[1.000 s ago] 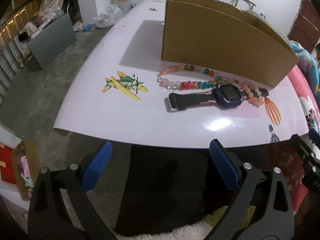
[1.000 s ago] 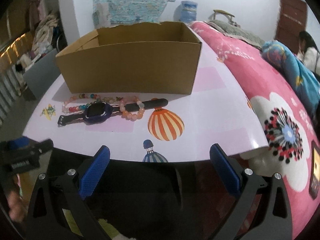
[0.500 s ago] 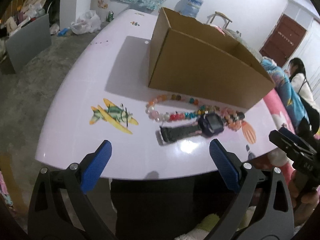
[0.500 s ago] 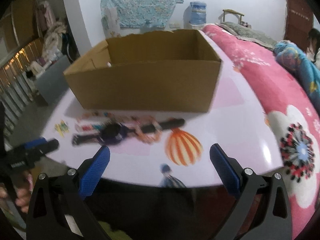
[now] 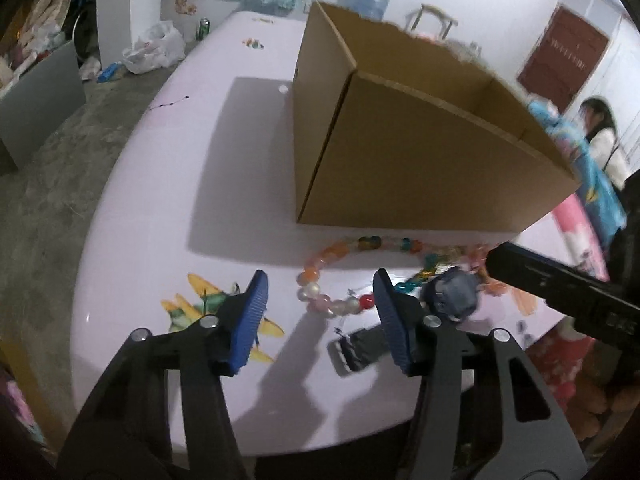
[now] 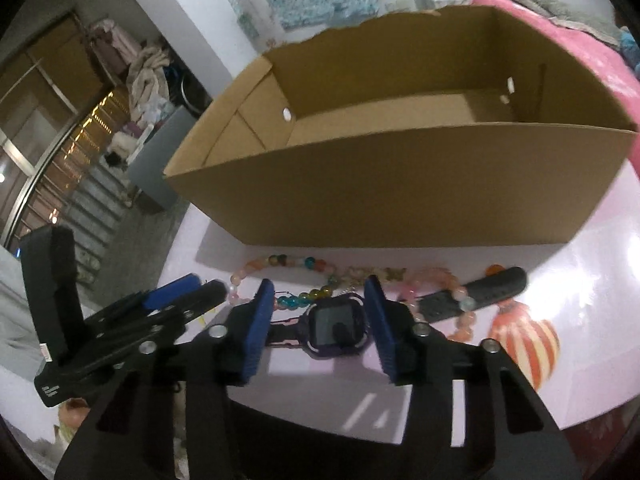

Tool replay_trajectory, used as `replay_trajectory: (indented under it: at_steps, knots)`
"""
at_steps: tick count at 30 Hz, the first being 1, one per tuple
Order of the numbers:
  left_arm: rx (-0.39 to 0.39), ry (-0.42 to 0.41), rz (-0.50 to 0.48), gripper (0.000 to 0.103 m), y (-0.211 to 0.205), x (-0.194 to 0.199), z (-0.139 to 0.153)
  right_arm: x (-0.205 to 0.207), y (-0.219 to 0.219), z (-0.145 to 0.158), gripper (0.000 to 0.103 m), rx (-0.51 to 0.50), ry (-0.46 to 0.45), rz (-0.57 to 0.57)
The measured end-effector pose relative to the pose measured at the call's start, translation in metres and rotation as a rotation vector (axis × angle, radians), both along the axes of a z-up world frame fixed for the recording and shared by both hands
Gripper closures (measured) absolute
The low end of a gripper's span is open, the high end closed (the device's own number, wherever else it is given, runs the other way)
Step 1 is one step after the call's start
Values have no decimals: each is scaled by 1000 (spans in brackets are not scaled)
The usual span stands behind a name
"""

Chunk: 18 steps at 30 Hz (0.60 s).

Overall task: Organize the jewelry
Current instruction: 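Lower the right tool and grasp the multicolored bead bracelet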

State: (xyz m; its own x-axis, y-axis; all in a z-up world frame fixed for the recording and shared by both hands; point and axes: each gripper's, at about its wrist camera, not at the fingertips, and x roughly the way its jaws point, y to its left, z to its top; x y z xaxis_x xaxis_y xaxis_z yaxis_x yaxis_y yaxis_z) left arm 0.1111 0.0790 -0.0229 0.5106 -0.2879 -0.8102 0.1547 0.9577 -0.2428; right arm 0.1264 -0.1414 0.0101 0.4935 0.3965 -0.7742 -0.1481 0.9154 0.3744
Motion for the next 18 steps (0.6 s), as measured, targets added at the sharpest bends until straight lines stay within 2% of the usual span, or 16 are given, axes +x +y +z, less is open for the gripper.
replay_trajectory:
  at_steps: [2, 4, 7, 8, 9, 12, 18]
  knots:
    - [36, 23, -20, 58, -6, 7, -5, 3, 1, -2, 62, -3, 4, 4]
    - [99, 45, -27, 69, -12, 13, -11, 6, -1, -2, 64, -11, 0, 2]
    - [178, 26, -26, 81, -18, 14, -12, 9, -3, -3, 67, -16, -3, 5]
    - [188, 23, -24, 85, -18, 14, -12, 9, -3, -3, 68, -18, -4, 8]
    - [193, 26, -22, 93, -17, 14, -11, 9, -5, -4, 69, -17, -3, 11]
    - [225, 24, -19, 94, -11, 14, -12, 11, -4, -6, 71, -18, 4, 28]
    - [199, 35, -9, 94, 3, 13, -11, 24, 23, -13, 71, -31, 21, 125]
